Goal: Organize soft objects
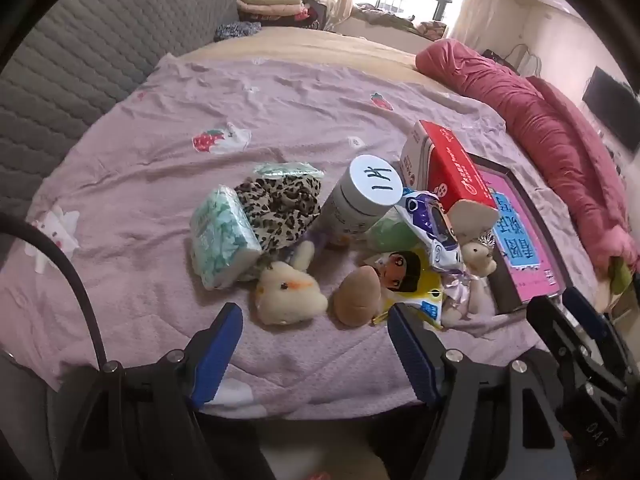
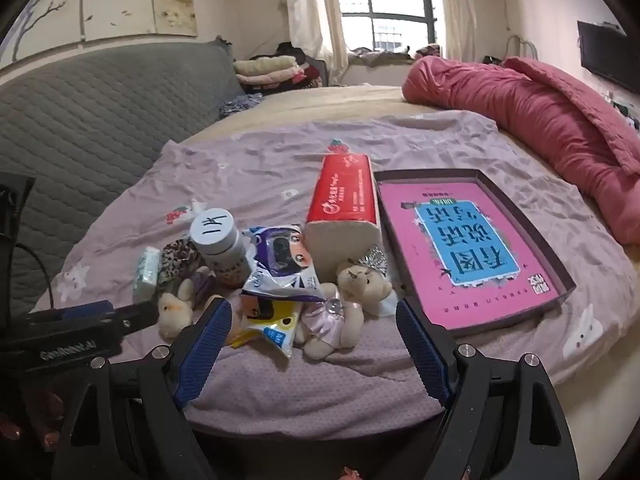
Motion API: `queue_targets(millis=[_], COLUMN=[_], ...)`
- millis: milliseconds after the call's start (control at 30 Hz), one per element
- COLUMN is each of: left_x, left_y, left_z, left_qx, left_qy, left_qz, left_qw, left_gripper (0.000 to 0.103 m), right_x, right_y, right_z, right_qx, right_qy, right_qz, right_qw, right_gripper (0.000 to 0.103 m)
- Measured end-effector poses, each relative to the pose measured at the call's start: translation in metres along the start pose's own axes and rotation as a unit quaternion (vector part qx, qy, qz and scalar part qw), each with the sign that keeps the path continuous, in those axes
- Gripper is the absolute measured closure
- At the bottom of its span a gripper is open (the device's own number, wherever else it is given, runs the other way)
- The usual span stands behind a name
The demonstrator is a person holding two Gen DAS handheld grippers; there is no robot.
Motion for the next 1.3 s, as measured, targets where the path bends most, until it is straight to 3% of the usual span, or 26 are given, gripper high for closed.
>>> queue_targets(millis=[233,1300], left_x=[0.000,-0.003], left_y=[-0.004,0.003], left_z=[0.002,-0.003], left_qx=[-0.018,-0.005], left_qy=[-0.002,0.014], left_qz=[-0.009,0.022], left_qw=[0.9998,0.9996], left_gripper=[0.028,0.028], right_x=[0.003,-0.004], right_y=[-0.005,-0.008], right_z=[0.006,0.007], right_qx=[-0.009,-0.001], right_qy=[-0.034,-0.032], right_qz=[-0.005,-0.014], right_qw=[0.999,0.999], right_gripper=[0.018,0.018])
Point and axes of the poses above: each gripper's, at about its wrist camera, not at the fingertips, and z roughly the way its jaws point, y to its right, x to its top, the point moved 4 cm from there along z, roughly the way its jaws point, and after that the axes turned 9 degrees about y, right-handed, at the moved point
